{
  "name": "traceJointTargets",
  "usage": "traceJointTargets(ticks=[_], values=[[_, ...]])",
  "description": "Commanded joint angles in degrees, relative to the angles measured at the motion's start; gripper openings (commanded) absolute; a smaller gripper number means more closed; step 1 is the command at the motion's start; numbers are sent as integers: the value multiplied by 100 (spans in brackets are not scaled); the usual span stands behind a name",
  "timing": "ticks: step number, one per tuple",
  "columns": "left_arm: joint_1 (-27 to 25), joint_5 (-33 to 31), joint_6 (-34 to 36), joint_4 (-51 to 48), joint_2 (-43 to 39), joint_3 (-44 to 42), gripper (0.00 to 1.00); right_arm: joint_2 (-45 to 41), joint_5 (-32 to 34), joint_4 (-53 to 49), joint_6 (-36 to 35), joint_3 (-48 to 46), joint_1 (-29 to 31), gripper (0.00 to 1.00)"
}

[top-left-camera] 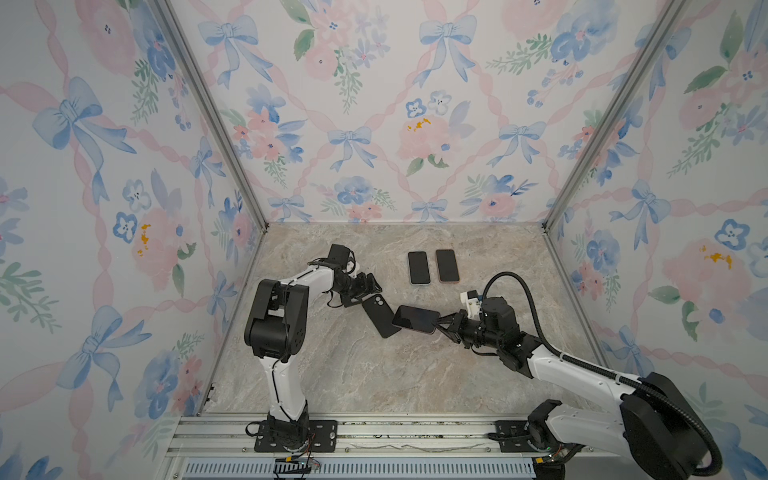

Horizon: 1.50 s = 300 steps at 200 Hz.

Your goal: Put the phone into the phone case

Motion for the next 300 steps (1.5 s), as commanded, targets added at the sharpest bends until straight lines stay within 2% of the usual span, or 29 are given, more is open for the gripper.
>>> traceJointTargets(ticks=[1, 73, 146, 187, 244, 300], values=[[-82, -100, 54, -398, -38, -240, 98, -37, -97, 265, -141, 257, 65, 0], [-372, 23, -162, -387, -346, -568, 98, -204, 26, -252, -351, 303, 111, 0], [-761, -10, -602, -127, -931, -1193, 98, 48, 17, -76, -324, 234, 160, 0], [-682, -27, -594, -35, -1005, -1210, 98, 812, -286, 834, 25, 232, 108, 0], [-588, 260, -365, 141, -656, -920, 98, 1234, -330, 823, 111, 404, 83, 0], [-426, 188, -255, 191, -417, -832, 97, 1442, -340, 827, 200, 461, 76, 0]])
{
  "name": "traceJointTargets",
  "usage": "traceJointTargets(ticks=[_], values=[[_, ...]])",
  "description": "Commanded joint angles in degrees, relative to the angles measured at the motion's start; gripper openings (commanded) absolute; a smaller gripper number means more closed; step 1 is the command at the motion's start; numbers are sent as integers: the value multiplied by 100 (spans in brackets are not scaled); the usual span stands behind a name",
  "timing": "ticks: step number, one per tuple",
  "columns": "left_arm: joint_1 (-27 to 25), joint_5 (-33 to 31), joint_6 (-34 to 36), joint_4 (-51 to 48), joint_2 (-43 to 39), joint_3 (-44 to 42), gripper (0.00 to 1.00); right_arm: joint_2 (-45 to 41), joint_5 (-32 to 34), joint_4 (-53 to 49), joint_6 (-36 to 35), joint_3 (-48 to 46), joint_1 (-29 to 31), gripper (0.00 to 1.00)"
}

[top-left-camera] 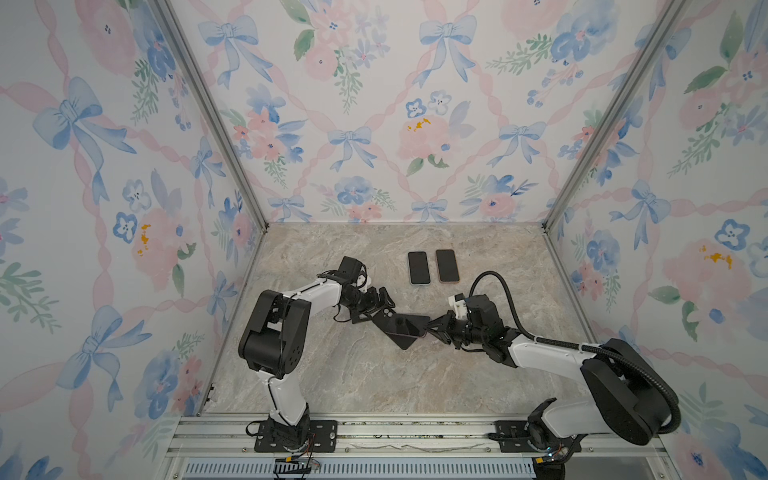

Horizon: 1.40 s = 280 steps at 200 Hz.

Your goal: Put the phone into the phone case

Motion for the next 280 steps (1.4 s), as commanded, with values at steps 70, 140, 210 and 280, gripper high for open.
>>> traceJointTargets(ticks=[70, 140, 210, 280], values=[[80, 34, 329, 198, 511, 476, 97, 338, 6, 317, 277, 174, -32, 0], [-134, 280, -11, 899, 29, -537, 96, 455, 189, 244, 454, 49, -45, 0], [-257, 354, -236, 1239, -267, -1032, 96, 659, 18, 121, 158, 139, -38, 0], [-274, 347, -251, 1250, -252, -1066, 95, 1197, -474, -717, -671, 690, 77, 0]])
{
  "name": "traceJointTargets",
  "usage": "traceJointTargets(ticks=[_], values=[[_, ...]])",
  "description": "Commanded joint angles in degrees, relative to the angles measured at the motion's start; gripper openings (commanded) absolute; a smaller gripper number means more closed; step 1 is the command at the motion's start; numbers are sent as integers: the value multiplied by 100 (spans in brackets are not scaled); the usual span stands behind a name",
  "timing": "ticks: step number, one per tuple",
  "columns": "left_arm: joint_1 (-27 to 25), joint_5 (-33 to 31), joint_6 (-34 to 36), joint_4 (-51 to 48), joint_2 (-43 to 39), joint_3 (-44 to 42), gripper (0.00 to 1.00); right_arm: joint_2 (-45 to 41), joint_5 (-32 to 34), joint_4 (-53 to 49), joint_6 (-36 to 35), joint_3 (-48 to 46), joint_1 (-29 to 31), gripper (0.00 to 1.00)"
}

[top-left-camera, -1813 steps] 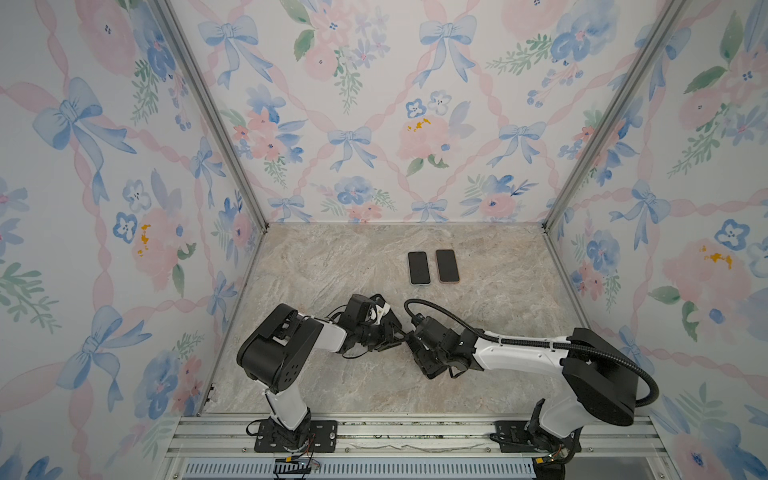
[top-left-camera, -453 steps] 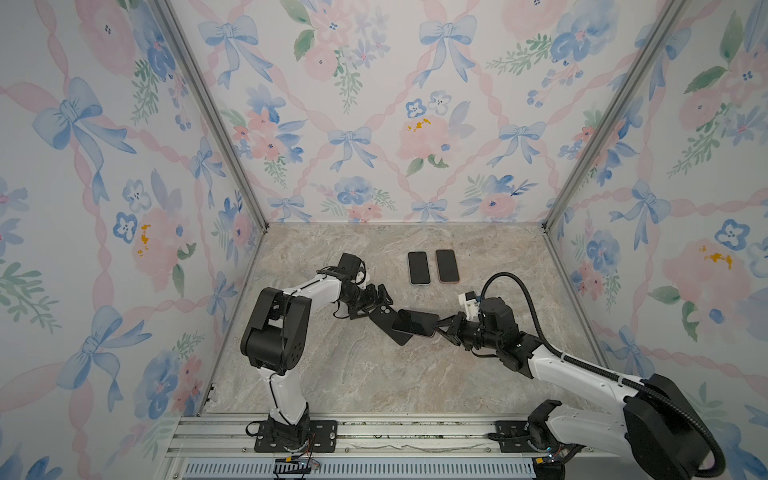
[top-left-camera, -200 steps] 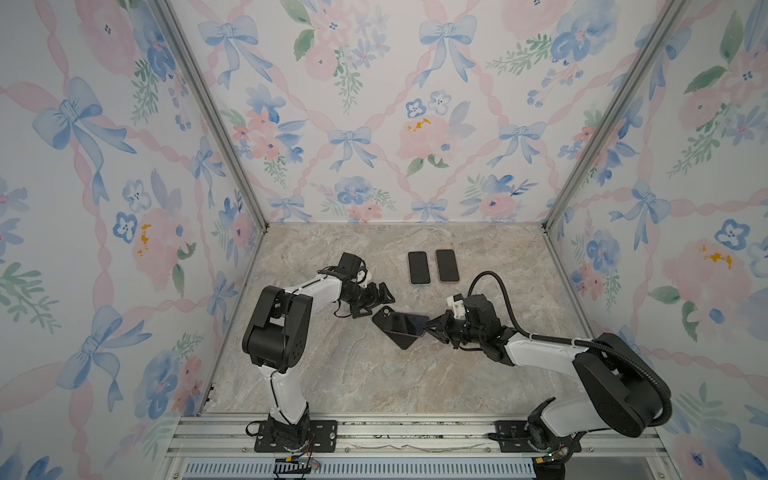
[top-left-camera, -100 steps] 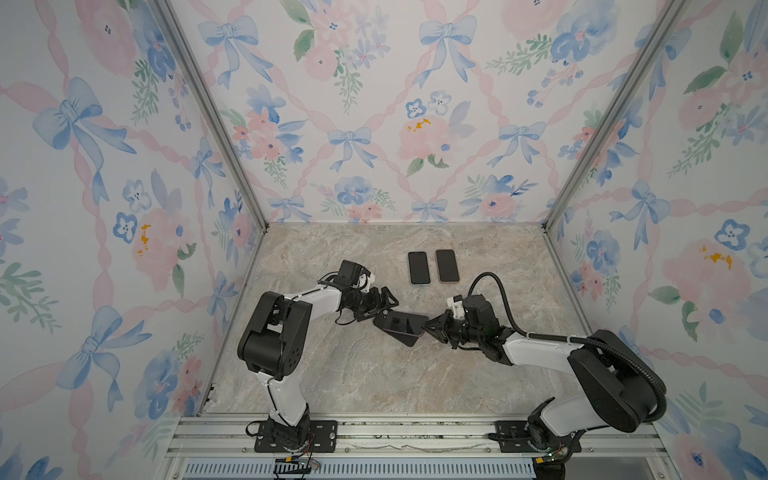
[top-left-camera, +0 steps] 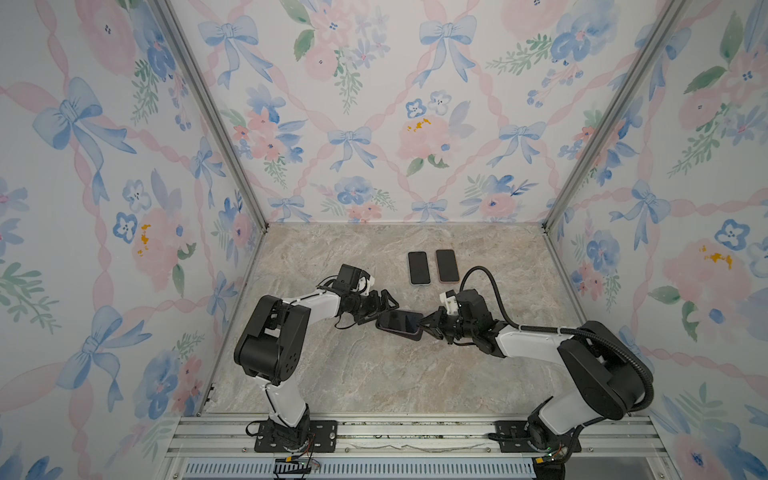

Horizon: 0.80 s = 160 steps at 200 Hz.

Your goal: Put the phone into the phone case

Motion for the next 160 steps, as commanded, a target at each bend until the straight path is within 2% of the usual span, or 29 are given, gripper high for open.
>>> traceJointTargets(ticks=[1, 68, 160], values=[[-115, 40, -108, -307, 33, -210, 95, 304, -283, -803, -397, 131, 38, 0], [-284, 68, -262, -76, -126, -450, 95, 1052, -507, -642, -192, 404, 33, 0], [-755, -25, -566, 146, -405, -518, 95, 1339, -288, -1010, -323, 793, 218, 0]])
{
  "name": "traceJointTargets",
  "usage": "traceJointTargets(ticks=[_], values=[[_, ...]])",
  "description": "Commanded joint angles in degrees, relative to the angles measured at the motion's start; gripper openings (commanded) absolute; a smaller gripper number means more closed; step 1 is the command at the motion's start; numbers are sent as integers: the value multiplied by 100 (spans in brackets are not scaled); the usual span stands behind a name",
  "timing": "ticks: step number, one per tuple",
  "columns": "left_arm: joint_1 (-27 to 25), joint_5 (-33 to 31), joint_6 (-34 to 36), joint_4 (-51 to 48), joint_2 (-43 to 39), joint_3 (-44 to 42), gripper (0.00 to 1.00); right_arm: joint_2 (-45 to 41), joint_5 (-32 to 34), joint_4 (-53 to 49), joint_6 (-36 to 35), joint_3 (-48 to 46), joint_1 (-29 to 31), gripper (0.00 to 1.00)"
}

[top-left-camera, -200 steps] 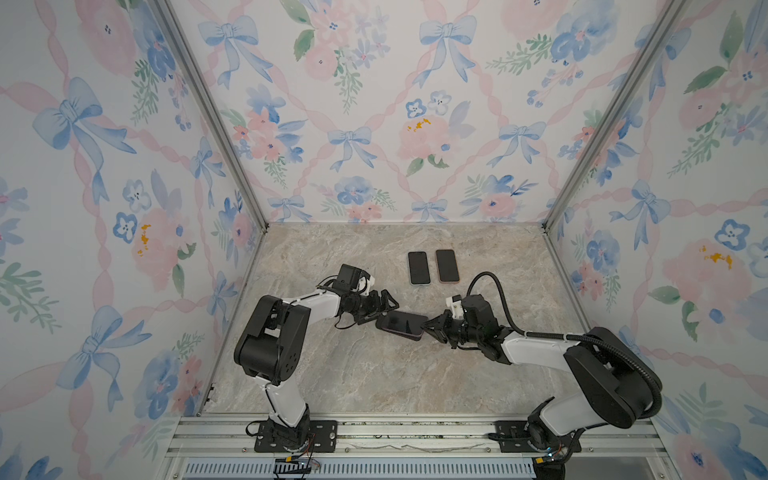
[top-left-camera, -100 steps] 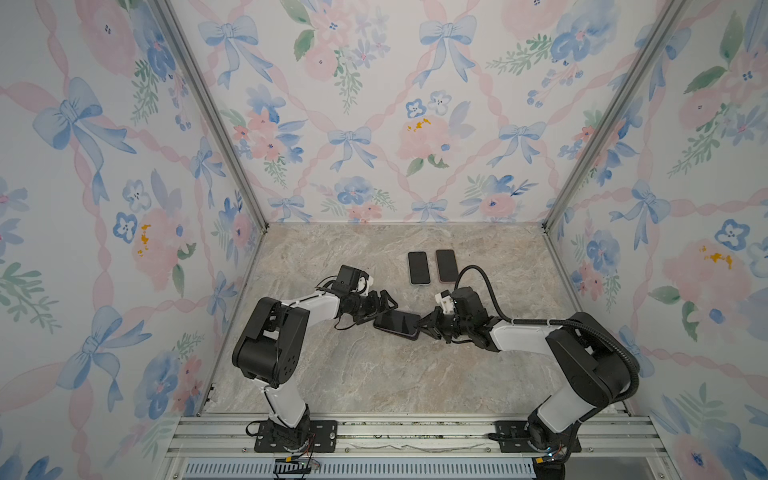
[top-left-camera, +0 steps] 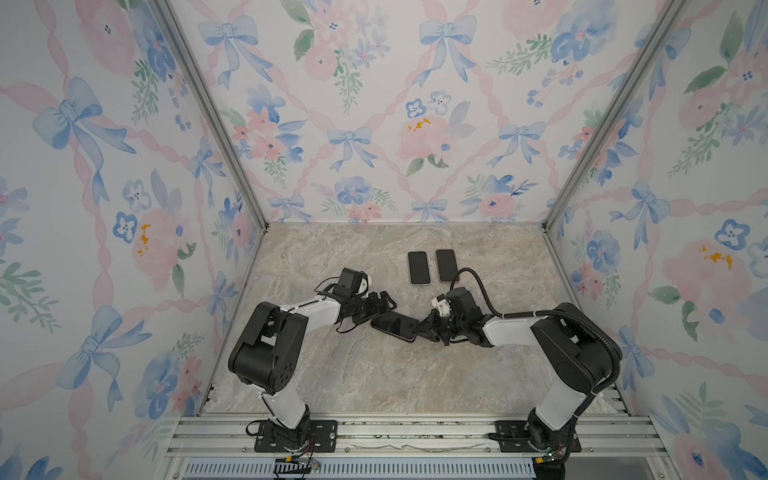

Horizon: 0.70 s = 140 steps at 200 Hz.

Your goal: Put the phone into the phone case

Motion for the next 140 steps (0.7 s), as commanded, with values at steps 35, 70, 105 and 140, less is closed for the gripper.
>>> traceJointTargets(ticks=[35, 70, 105, 140], values=[[-624, 834, -429, -232, -121, -163, 95, 413, 285, -655, -79, 401, 388, 0], [-545, 694, -412, -248, -347, -370, 92, 109, 446, -1154, -342, 474, 358, 0], [-464, 670, -394, -250, -428, -504, 90, -177, 646, -1808, -685, 614, 305, 9], [-402, 653, -385, -250, -514, -609, 90, -244, 761, -2250, -940, 810, 313, 27]])
